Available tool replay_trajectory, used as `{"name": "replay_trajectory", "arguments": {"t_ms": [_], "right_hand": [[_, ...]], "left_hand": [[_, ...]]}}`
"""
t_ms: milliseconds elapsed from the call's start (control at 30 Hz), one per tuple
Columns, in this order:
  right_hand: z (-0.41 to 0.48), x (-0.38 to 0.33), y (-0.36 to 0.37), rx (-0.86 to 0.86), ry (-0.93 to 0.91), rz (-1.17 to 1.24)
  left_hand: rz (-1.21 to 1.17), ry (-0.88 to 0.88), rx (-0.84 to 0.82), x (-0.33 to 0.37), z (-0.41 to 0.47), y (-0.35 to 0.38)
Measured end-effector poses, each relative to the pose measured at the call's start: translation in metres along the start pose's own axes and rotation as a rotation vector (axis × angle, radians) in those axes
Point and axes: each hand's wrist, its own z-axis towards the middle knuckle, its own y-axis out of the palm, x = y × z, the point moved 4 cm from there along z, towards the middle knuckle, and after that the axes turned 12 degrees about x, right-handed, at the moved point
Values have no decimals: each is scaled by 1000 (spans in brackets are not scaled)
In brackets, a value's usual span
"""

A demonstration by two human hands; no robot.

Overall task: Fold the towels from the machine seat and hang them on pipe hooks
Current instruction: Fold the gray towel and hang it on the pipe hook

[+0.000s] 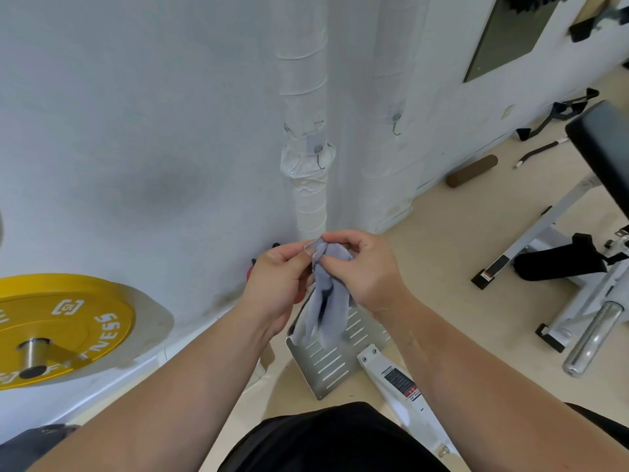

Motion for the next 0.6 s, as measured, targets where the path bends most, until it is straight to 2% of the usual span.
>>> {"name": "replay_trajectory", "arguments": {"t_ms": [133,267,333,433,600], "right_hand": [[1,-7,-4,3,-63,9],[4,-12,-8,-35,-85,-6],[7,-13,-9,-43,-85,-23],[11,-10,-7,-9,-74,-61],[16,-7,-4,21,-84,-109]], "left_hand": [[-70,-19,-63,4,-6,5],[51,54,-28,12,-2,0],[135,86,-63,12,1,-1],[97,96,-130,11,3,0],[100,130,-77,11,-1,-1]]}}
